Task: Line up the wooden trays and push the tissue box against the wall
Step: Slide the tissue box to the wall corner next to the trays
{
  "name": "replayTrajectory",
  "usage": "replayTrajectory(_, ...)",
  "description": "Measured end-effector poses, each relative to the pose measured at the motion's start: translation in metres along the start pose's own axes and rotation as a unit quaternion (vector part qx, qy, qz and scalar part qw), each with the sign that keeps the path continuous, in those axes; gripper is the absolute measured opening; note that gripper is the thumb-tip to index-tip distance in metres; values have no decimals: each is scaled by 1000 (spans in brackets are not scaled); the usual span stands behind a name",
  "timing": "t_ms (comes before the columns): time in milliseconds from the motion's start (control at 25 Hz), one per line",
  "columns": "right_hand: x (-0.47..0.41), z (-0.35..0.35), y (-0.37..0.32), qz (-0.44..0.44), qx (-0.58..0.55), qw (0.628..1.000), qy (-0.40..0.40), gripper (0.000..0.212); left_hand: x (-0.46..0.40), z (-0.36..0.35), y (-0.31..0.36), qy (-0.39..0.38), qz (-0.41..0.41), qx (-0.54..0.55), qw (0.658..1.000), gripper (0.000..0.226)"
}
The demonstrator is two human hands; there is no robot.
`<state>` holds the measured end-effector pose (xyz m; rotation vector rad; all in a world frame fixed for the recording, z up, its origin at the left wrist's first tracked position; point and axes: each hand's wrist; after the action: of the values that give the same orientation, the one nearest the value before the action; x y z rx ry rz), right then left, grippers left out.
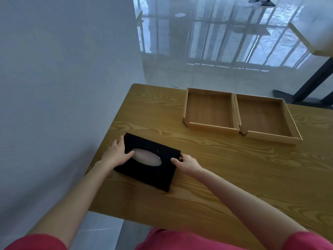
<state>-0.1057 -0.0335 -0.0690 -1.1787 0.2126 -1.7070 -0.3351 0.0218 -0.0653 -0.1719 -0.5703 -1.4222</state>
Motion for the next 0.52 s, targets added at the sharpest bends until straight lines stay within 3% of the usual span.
replayTrajectory(240,-3,-9,0,-19,-50,998,28,39,-7,-2,-7,35,-17,53,998,71)
replayTrajectory(520,-12,2,-22,42,-115,987,102,31,-21,18,1,98,-13,90,991,67)
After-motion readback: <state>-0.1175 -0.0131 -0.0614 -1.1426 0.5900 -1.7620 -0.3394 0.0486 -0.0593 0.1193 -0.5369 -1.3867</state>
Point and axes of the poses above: each hand's wrist, its own x-axis away from the middle knuckle, its own z-axis out of the back of the hand, y = z × x, and after that the axes turned 1 degree about y, right-handed
